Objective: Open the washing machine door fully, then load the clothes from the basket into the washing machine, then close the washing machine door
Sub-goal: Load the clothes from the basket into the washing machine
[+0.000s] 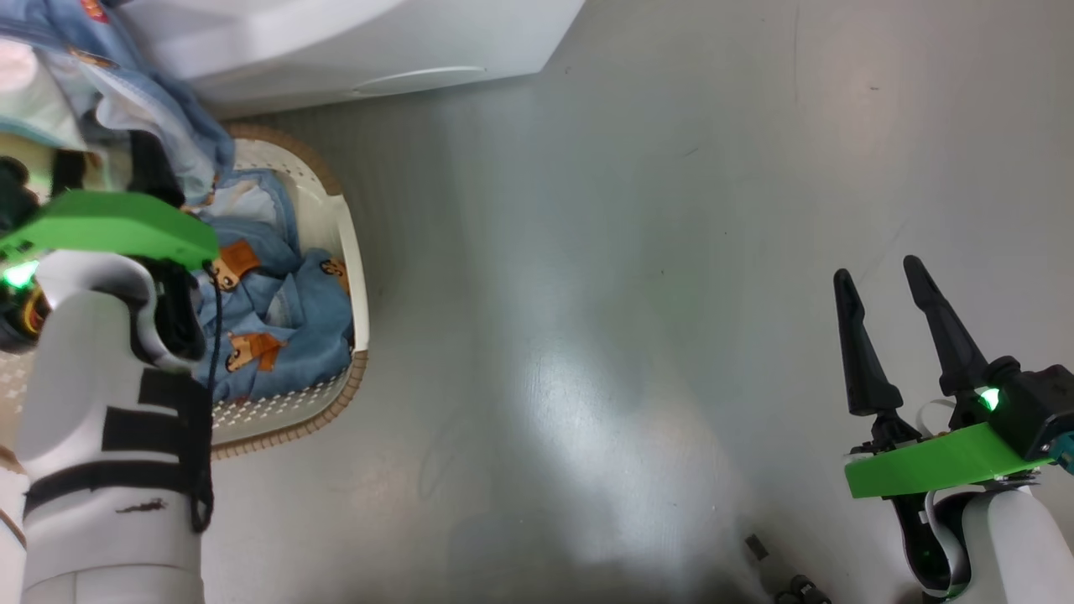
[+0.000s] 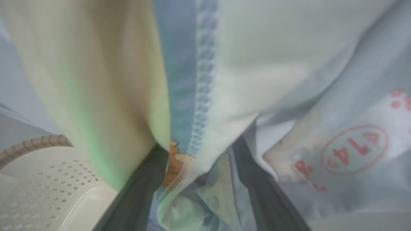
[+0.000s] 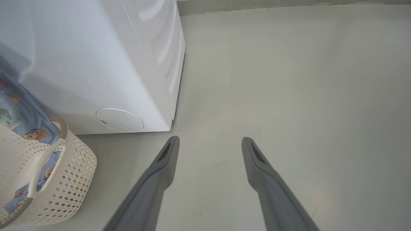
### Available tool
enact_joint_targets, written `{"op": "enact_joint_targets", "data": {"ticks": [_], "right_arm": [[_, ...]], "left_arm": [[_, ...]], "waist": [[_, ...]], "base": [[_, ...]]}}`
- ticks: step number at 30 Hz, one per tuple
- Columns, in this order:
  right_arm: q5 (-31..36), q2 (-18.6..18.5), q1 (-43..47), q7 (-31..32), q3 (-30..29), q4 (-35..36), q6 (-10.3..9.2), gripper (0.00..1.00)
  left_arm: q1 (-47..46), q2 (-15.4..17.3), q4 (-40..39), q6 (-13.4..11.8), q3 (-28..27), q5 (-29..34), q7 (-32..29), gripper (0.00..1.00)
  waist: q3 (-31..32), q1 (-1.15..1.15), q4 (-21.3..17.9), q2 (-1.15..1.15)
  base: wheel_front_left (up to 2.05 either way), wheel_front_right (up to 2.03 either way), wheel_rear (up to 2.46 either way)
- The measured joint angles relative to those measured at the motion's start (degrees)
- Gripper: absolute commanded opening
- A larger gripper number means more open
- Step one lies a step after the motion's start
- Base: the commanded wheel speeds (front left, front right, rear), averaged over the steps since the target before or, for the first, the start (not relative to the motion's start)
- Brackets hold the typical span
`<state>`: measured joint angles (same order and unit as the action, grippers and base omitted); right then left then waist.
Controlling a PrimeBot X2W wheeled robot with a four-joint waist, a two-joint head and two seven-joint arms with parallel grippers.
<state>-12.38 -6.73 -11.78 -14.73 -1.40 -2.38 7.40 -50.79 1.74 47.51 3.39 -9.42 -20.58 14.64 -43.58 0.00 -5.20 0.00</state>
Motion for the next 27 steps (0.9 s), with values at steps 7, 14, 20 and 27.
{"op": "enact_joint_targets", "data": {"ticks": [7,14,20,27], "right_arm": [[-0.3,0.1,-0.3,0.0,-0.6,0.1,0.0,1.0],[-0.5,0.2,-0.5,0.0,-1.2,0.0,0.0,1.0],[-0.9,0.6,-0.5,0.0,-1.4,-0.2,0.0,1.0],[-1.4,0.9,-0.5,0.0,-1.4,-0.9,0.0,1.0]], "left_arm": [[-1.3,-0.3,-2.4,0.0,-2.8,2.8,0.0,0.15],[-1.2,-0.6,-4.1,0.5,-4.5,3.9,0.0,0.0],[0.8,-0.6,-5.8,1.5,-3.3,1.6,0.0,0.0],[3.7,-0.7,-10.8,2.5,2.7,-3.6,0.0,0.0]], "waist": [[-0.6,0.0,-0.3,0.0],[-0.5,0.0,0.4,0.0],[0.3,0.0,1.3,0.0],[2.0,0.0,2.2,0.0]], "base": [[0.0,0.0,0.0],[0.0,0.0,0.0],[0.0,0.0,0.0],[0.0,0.0,0.0]]}}
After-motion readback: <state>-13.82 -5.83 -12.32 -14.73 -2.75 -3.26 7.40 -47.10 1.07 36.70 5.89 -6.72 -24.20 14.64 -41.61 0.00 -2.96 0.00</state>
